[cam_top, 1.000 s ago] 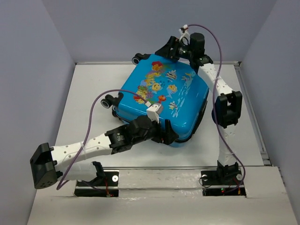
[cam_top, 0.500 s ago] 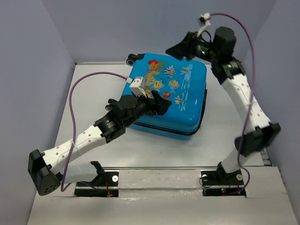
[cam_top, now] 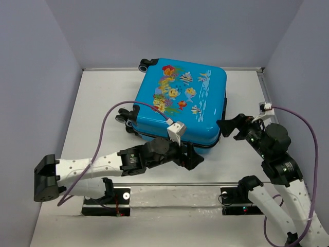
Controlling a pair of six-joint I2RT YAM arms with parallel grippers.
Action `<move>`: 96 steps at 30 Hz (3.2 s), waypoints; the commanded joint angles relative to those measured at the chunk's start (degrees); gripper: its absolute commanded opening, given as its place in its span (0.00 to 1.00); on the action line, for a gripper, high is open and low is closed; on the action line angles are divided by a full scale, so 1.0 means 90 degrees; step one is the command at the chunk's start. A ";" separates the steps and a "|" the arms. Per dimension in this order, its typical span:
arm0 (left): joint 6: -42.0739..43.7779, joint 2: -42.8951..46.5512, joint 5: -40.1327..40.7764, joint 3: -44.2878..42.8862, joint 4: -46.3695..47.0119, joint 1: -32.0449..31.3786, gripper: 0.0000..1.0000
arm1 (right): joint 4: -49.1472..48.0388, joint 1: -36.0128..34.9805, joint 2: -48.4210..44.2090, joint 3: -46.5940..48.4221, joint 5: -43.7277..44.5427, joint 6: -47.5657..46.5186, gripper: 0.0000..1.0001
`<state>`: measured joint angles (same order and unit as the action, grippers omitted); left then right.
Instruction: Pack the luggage
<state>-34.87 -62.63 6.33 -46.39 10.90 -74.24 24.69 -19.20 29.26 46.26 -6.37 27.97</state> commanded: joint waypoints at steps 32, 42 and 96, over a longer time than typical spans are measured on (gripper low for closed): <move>-0.0334 0.0844 0.0334 0.0926 0.0127 0.2504 0.99 | -0.1593 -0.0806 0.2377 -0.0149 -0.1686 -0.0148 0.80; -0.0187 0.1568 -0.1315 0.0671 -0.0665 0.4976 0.99 | -0.1248 -0.0806 0.2325 -0.1058 -0.0981 -0.0421 0.43; 0.0360 0.0316 -0.0643 -0.1322 -0.1112 0.4260 0.99 | -0.1454 -0.1441 0.1846 -0.1536 -0.1470 -0.0041 0.07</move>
<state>-32.75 -72.36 -4.97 -61.82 1.89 -46.78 11.35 -32.01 43.83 33.04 -20.10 26.55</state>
